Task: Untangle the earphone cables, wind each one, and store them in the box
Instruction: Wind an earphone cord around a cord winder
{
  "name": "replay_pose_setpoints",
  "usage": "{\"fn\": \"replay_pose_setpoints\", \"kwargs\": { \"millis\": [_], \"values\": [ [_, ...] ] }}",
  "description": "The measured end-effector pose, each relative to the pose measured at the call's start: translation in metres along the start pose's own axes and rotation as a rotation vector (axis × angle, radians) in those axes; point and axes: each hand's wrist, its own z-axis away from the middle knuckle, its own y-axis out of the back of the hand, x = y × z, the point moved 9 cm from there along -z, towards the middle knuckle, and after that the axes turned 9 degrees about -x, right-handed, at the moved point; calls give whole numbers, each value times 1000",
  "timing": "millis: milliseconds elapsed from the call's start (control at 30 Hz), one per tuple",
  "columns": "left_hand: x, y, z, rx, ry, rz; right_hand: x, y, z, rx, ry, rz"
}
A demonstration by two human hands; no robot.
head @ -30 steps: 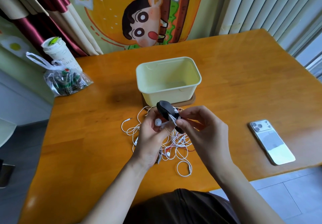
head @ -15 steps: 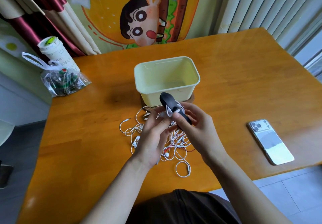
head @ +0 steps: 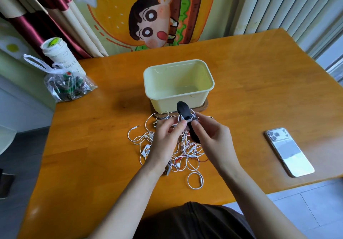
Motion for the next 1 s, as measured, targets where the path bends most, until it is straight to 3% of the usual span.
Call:
{"fn": "replay_pose_setpoints", "kwargs": {
  "millis": [633, 833, 1000],
  "values": [
    [5, 4, 0, 46, -47, 19, 16, 3, -1, 59, -145, -152],
    [9, 0, -1, -30, -77, 54, 20, 3, 2, 24, -160, -288],
    [5, -3, -3, -88, -24, 73, 16, 7, -3, 24, -127, -198]
  ]
}}
